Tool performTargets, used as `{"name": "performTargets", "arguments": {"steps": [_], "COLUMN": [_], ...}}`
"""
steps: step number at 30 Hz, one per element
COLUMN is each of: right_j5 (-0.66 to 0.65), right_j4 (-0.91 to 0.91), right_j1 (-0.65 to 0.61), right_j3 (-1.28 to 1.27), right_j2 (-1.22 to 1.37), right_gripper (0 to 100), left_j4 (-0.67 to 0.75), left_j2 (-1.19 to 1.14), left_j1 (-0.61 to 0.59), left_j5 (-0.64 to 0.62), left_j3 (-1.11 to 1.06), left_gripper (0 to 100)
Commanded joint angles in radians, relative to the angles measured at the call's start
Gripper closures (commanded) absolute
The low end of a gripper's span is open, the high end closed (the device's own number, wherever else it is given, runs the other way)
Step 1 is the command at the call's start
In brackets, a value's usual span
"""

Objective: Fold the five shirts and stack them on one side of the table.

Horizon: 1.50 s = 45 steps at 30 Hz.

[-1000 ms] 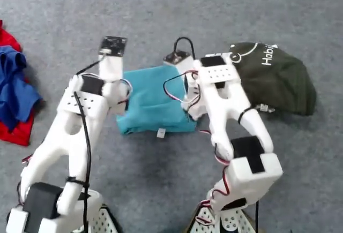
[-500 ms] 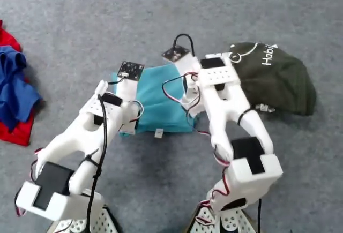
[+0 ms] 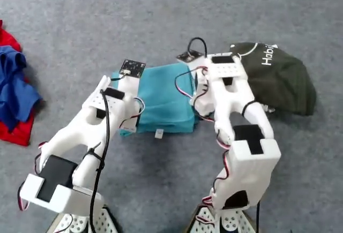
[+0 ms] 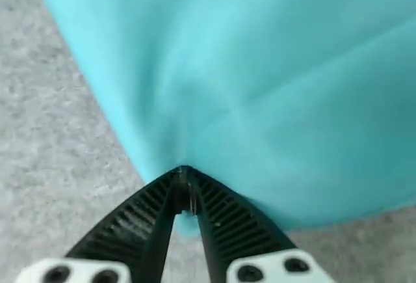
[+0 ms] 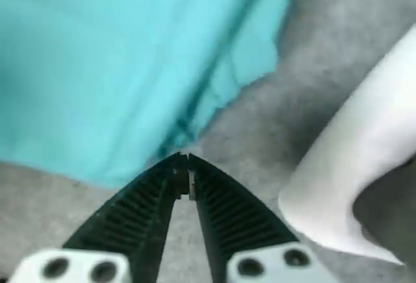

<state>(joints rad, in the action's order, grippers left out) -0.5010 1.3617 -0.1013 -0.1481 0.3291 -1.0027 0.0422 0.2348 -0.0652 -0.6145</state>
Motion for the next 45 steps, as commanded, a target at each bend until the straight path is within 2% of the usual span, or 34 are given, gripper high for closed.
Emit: {"name": "performTargets", "arguments": {"steps": [1,8,12,16,21,23,26,28,31,36,45], "right_j5": [0.005,0.005,0.011,0.166,0.407,0.511,0.657,0.697,0.71,0.724,0.822], "right_j4": [0.064,0.201,0.292,0.287,0.199,0.169,0.11,0.052,-0.029,-0.104,-0.103], "right_j1": [-0.021,-0.015,-0.021,-0.025,-0.089,-0.123,-0.157,-0.17,-0.176,-0.199,-0.21], "right_j3": [0.102,0.165,0.151,0.116,0.065,0.061,0.062,0.062,0.062,0.064,0.082], "right_j2": [-0.099,-0.226,-0.291,-0.32,-0.277,-0.237,-0.168,-0.125,-0.058,0.062,0.229], "right_gripper": [98.4,98.4,98.4,98.3,97.4,92.0,78.4,70.1,61.7,59.9,60.0], "left_j4": [-0.144,-0.385,-0.341,-0.239,-0.247,-0.285,-0.325,-0.347,-0.359,-0.359,-0.361], "left_j2": [0.009,0.008,-0.025,-0.146,-0.318,-0.35,-0.356,-0.356,-0.356,-0.364,-0.364], "left_j1": [0.005,-0.01,-0.117,-0.216,-0.306,-0.34,-0.38,-0.4,-0.427,-0.446,-0.437], "left_j5": [-0.005,-0.005,-0.014,-0.014,-0.014,-0.014,-0.014,-0.005,0.025,0.052,0.052], "left_j3": [0.147,0.487,0.636,0.696,0.754,0.776,0.779,0.779,0.779,0.777,0.777], "left_gripper": [97,97,97,97,97,97,93,90,94,95,95]}}
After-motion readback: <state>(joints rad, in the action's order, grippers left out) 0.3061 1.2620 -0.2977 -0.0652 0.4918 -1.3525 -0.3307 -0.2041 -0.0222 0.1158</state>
